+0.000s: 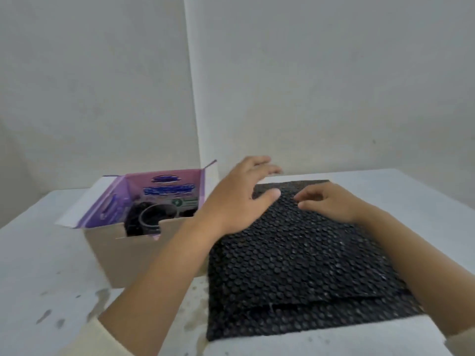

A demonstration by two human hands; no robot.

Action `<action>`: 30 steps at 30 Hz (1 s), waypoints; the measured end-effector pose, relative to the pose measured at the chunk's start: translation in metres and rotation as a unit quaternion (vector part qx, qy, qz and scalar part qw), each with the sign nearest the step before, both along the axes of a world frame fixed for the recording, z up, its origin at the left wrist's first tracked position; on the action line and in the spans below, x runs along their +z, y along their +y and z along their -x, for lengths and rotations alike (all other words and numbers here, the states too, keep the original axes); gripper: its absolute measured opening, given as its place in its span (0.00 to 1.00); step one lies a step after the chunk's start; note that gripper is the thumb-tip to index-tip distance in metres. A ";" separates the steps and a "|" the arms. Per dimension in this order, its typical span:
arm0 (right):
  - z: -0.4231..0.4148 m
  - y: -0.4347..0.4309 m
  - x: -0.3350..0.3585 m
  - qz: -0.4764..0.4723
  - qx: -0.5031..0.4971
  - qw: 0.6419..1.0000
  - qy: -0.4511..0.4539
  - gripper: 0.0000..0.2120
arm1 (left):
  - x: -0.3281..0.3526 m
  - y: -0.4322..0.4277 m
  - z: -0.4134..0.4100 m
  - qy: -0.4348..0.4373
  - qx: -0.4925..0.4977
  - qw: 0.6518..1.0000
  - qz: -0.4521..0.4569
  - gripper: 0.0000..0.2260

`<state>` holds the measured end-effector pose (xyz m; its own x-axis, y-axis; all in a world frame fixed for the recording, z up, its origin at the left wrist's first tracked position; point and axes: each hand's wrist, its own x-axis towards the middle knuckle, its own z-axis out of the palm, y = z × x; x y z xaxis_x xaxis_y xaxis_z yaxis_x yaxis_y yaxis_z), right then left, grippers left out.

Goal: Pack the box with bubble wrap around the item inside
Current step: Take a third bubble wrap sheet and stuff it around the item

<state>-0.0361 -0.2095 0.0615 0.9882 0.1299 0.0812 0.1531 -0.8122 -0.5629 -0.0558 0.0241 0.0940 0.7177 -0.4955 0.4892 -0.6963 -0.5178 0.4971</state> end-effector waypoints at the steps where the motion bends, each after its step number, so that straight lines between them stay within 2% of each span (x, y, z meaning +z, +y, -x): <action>1: 0.002 -0.011 -0.008 0.011 -0.007 1.000 0.008 0.11 | -0.011 -0.012 -0.003 0.015 -0.009 1.000 -0.024 0.19; 4: 0.007 -0.037 -0.028 0.048 -0.015 0.998 0.036 0.24 | -0.046 -0.029 -0.020 0.098 0.002 0.989 -0.112 0.24; 7: 0.008 -0.055 -0.048 0.101 -0.016 0.993 0.065 0.36 | -0.082 -0.022 -0.041 0.168 0.049 0.964 -0.200 0.33; 10: 0.006 -0.064 -0.065 0.144 -0.029 0.986 0.083 0.39 | -0.105 -0.012 -0.049 0.192 0.089 0.938 -0.273 0.39; 14: 0.006 -0.075 -0.079 0.142 -0.034 0.987 0.073 0.33 | -0.115 -0.006 -0.052 0.197 0.090 0.947 -0.238 0.35; 20: 0.003 -0.088 -0.089 0.052 -0.058 0.996 -0.045 0.16 | -0.112 -0.007 -0.057 0.097 0.139 0.973 -0.155 0.16; 23: 0.003 -0.088 -0.086 0.018 -0.057 0.994 -0.090 0.06 | -0.101 -0.010 -0.055 0.082 0.145 0.978 -0.126 0.12; 27: 0.007 -0.091 -0.063 -0.023 -0.069 0.989 -0.132 0.02 | -0.067 -0.015 -0.051 0.083 0.151 0.981 -0.089 0.11; 30: 0.010 -0.091 -0.039 -0.010 -0.077 0.984 -0.158 0.04 | -0.046 -0.021 -0.051 0.067 0.149 0.984 -0.067 0.11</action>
